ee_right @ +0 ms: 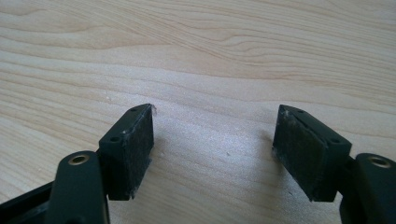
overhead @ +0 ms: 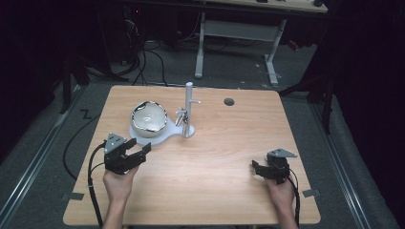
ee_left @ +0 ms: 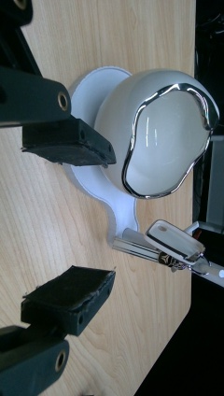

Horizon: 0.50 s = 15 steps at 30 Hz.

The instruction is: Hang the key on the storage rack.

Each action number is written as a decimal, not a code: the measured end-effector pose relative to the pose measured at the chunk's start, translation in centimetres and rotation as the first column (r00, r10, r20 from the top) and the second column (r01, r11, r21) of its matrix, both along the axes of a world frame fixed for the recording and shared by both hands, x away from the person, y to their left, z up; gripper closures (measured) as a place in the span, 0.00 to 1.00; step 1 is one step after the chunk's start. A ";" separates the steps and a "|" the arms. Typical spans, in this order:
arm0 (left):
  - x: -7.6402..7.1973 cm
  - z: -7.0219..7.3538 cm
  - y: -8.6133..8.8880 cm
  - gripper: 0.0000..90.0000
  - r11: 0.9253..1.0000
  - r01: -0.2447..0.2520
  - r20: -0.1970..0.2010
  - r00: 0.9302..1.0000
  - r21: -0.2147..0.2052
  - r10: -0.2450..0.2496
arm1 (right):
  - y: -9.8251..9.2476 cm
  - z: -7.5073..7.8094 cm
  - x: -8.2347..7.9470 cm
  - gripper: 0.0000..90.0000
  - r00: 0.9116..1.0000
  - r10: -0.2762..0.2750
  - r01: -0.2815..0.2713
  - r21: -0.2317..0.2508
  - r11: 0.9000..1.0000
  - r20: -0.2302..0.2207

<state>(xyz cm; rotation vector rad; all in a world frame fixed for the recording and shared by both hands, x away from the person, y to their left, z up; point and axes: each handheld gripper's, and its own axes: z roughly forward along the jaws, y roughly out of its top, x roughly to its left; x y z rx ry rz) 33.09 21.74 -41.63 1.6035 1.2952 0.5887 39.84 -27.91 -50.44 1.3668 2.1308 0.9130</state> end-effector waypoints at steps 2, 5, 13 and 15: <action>-0.2 -0.1 0.0 0.42 1.000 -0.003 0.000 1.000 -0.001 0.003 | 0.0 0.0 0.0 0.32 1.000 0.000 0.000 0.000 1.000 0.000; -0.3 -0.3 0.1 0.42 1.000 -0.004 -0.004 1.000 0.000 0.004 | 0.0 0.0 0.0 0.32 1.000 0.000 0.000 0.000 1.000 0.000; -0.7 -0.9 0.1 0.42 1.000 -0.011 -0.015 1.000 0.008 0.011 | 0.0 0.0 0.0 0.32 1.000 0.000 0.000 0.000 1.000 0.000; -0.8 -1.2 0.0 0.42 1.000 -0.011 -0.023 1.000 0.014 0.012 | 0.0 0.0 0.0 0.32 1.000 0.000 0.000 0.000 1.000 0.000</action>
